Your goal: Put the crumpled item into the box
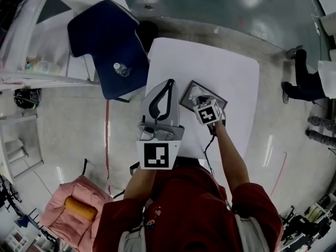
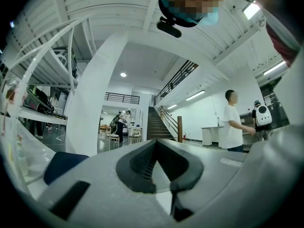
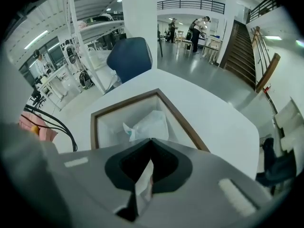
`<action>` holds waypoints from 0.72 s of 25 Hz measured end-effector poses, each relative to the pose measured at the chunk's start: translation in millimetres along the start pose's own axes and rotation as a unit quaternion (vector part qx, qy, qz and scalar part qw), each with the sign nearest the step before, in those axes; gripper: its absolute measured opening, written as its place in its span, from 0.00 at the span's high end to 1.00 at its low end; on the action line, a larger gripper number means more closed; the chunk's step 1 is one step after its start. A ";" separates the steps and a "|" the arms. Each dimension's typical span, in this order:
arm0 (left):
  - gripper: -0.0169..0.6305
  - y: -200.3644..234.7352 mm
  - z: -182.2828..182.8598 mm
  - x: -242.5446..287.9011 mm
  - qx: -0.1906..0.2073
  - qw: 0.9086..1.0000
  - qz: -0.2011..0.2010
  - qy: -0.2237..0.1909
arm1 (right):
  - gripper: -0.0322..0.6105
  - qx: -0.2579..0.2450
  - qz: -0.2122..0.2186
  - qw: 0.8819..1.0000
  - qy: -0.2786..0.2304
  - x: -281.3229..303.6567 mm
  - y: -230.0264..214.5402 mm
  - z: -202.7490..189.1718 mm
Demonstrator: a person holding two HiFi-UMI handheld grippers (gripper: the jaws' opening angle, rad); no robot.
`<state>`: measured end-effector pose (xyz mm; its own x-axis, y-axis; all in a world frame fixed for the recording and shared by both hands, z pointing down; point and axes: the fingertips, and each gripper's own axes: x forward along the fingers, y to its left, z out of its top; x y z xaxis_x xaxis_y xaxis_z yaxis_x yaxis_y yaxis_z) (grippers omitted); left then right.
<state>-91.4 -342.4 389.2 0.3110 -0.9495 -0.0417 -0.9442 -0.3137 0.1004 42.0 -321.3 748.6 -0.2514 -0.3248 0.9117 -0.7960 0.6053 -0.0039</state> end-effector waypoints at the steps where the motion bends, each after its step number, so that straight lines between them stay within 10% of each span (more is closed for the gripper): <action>1: 0.97 -0.1 -1.2 0.3 0.001 1.000 -0.001 0.001 | 0.95 -0.002 0.002 1.000 0.005 2.7 -0.7 -1.3; 18: 0.97 8.6 -6.7 0.5 -0.001 1.000 0.004 0.010 | 0.94 0.002 0.027 0.998 0.065 29.1 -1.1 -17.2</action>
<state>-98.6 -345.7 396.8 0.3052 -0.9521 -0.0204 -0.9466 -0.3056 0.1025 45.0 -318.8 782.1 -0.2208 -0.1952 0.9556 -0.7861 0.6156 -0.0559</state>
